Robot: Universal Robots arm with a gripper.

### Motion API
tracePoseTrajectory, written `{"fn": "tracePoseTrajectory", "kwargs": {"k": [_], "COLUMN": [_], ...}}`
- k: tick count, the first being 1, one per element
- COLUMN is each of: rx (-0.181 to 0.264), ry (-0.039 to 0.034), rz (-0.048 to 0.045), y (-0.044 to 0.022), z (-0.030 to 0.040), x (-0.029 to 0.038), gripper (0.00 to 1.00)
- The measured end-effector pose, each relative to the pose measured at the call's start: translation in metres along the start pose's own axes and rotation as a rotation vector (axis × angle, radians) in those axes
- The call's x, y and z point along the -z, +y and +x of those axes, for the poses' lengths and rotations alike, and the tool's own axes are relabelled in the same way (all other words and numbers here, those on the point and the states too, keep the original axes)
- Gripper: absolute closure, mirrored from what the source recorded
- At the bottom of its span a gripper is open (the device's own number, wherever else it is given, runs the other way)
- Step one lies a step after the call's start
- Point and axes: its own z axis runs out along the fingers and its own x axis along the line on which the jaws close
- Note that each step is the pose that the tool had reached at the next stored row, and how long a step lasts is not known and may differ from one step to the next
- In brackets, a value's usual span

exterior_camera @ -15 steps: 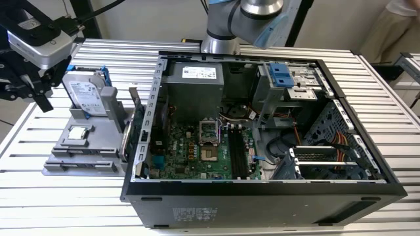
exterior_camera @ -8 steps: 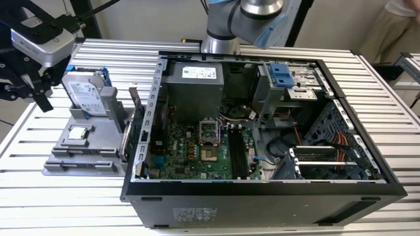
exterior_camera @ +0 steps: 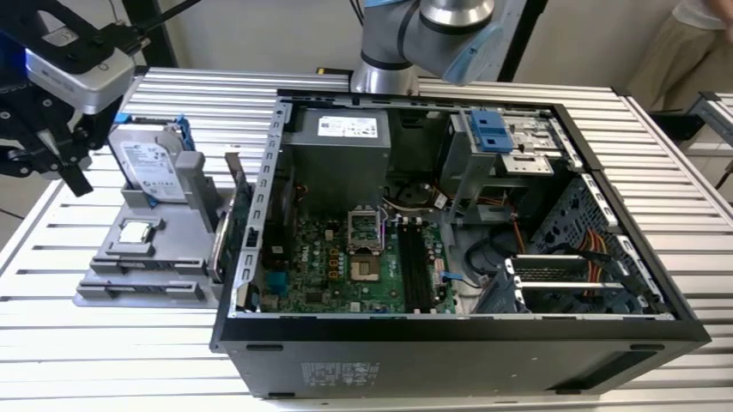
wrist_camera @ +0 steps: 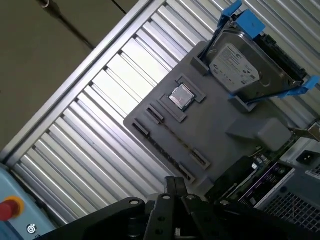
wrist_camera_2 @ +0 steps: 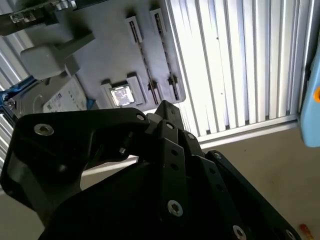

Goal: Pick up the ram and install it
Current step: 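Pick up the ram and move it above insertion slot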

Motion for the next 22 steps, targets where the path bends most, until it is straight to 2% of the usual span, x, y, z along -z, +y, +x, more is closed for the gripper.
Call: {"fn": "tracePoseTrajectory", "kwargs": {"k": [6,10,22], "rx": [0.047,0.095,0.285], "ry": [0.0020,0.0040,0.0124], "rz": [0.0011,0.0022,0.0064], "y": [0.0000,0.0000,0.0000], "z": [0.0000,0.0000,-0.0001], "x": [-0.0001,-0.0004,-0.0010], "gripper": [1.00,1.00,1.00]}}
